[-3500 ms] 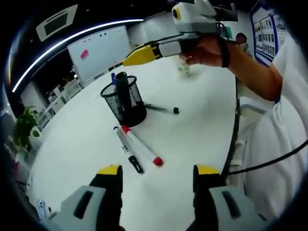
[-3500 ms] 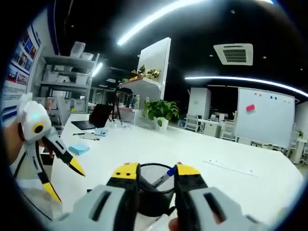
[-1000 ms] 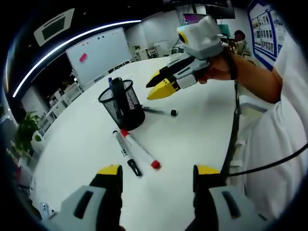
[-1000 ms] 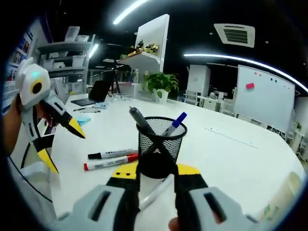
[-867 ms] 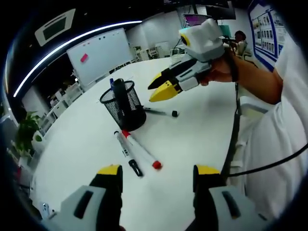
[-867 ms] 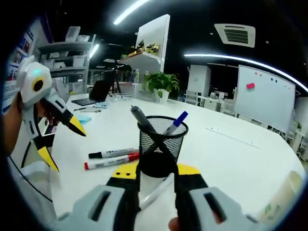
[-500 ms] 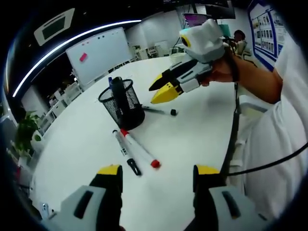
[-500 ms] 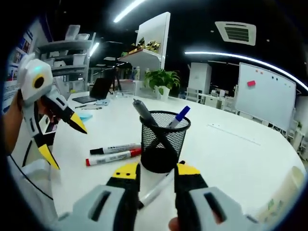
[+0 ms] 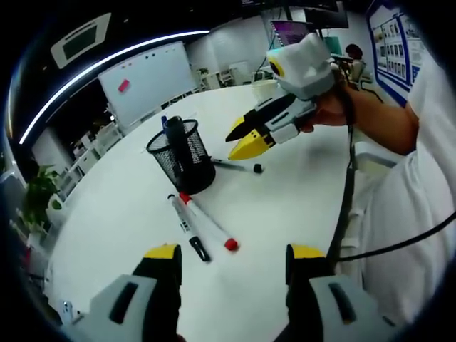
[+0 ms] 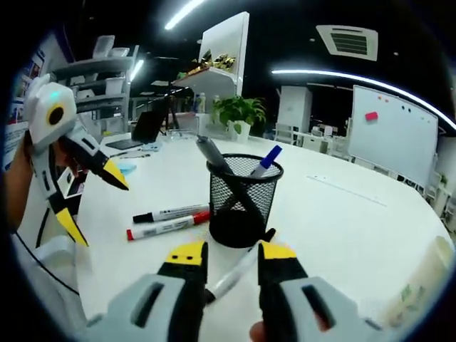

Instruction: Place the scattered laser pointers and whiteboard markers into the pen holder and stack the scattered paper cups together

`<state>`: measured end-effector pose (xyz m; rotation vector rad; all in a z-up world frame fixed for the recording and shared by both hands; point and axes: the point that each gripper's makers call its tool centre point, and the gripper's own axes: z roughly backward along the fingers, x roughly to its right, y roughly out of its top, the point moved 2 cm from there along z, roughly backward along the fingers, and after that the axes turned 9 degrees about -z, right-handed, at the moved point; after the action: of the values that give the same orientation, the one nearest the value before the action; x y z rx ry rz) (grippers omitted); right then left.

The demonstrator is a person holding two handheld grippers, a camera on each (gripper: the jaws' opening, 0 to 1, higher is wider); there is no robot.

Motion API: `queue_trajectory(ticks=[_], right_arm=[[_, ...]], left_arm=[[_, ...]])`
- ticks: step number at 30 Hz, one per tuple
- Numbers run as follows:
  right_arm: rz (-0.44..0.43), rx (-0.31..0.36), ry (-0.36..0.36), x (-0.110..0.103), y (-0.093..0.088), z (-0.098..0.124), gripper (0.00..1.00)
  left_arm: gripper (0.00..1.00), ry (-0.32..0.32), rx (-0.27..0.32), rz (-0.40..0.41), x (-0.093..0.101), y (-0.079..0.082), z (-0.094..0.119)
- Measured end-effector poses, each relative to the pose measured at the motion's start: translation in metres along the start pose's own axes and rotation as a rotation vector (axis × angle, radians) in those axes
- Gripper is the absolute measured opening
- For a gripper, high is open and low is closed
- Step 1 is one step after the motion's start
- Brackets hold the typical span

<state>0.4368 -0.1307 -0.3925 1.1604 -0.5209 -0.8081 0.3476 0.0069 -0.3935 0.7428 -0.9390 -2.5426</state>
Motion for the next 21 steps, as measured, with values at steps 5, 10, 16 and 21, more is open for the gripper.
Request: queue_trajectory(ticks=[5,10,16,21], right_arm=[[-0.019,0.0,0.003,-0.001,-0.002,0.0,0.28],[-0.015,-0.01,0.002,-0.002,-0.004,0.0,0.29],[-0.012,-0.027,0.003,-0.003,-0.009,-0.001,0.29],[-0.016,-0.033,0.004,-0.006,-0.011,-0.003,0.3]], left_arm=[[0.6,-0.002,-0.002,-0.001,0.003,0.0,0.0],[0.6,0.001,0.0,0.0,0.005,0.001,0.001],[0.6,-0.003,0.0,-0.003,0.008,0.001,0.001],[0.6,0.0,0.003,-0.005,0.007,0.002,0.002]])
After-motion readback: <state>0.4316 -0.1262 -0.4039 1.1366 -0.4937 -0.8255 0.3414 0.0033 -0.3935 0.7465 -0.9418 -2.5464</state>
